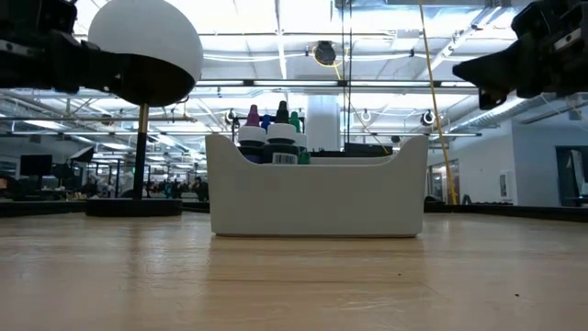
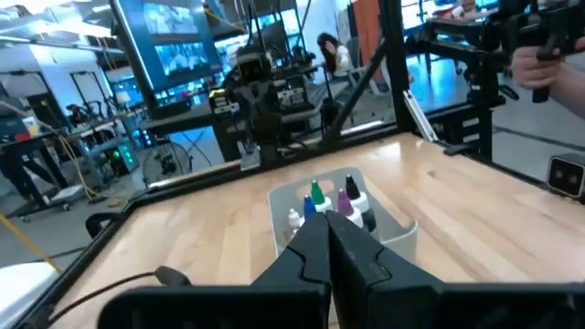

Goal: Pick & Place food coloring
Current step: Return to Home Position

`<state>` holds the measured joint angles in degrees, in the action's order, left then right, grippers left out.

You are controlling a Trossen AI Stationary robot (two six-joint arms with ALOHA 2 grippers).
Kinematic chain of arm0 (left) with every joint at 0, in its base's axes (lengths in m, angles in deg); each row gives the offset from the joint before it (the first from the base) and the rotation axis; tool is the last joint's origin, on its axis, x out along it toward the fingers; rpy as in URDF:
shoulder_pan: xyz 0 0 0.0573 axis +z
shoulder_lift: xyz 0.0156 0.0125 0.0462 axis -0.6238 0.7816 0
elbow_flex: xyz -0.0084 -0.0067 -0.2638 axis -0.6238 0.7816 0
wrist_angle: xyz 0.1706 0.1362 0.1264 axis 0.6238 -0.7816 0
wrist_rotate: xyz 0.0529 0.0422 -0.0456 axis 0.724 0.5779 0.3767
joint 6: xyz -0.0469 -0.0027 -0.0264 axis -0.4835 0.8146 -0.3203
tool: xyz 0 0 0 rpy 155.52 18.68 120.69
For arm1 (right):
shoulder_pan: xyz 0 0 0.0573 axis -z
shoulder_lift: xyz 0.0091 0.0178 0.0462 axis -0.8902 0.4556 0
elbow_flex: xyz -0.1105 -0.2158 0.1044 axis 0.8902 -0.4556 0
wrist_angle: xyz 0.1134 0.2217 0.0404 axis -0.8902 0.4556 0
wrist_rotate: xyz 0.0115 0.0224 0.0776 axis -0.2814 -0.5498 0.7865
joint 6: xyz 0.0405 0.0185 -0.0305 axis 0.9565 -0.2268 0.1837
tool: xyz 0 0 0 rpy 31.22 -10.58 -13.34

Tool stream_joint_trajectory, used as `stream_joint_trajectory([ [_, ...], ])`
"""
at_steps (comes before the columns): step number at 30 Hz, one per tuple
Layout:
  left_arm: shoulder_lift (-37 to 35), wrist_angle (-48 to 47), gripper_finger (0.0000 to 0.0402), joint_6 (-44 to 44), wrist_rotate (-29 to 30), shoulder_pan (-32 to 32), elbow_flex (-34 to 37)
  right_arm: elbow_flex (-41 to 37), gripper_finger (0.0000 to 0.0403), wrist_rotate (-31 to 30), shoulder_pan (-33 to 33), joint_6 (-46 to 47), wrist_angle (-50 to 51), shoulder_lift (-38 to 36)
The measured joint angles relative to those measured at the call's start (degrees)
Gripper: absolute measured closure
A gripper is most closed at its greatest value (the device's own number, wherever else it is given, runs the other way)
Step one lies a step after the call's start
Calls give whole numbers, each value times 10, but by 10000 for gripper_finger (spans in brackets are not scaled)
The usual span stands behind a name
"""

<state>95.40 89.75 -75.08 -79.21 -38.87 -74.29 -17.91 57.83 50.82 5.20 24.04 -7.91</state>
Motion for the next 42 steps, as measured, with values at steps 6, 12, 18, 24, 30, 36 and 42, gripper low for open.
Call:
stream_joint_trajectory([
  [6, 2, -7, 401, -25, 3, 0, 24, 0, 403, 0, 0, 13, 13, 0],
  [12, 2, -24, 401, -35, 4, 0, 24, 0, 403, 0, 0, 23, 26, 0],
  [18, 2, -18, 401, -42, 0, 0, 24, 0, 403, 0, 0, 31, 31, 0],
  [24, 2, -14, 395, -72, 4, 0, 24, 0, 403, 0, 0, 34, 31, 0],
  [30, 2, -14, 362, -116, 5, 0, 24, 0, 403, 0, 0, 35, 36, 0],
  [36, 2, -14, 354, -111, 5, 0, 24, 0, 403, 0, 0, 45, 35, 0],
  [42, 2, -14, 353, -112, 5, 0, 24, 0, 403, 0, 0, 56, 35, 0],
])
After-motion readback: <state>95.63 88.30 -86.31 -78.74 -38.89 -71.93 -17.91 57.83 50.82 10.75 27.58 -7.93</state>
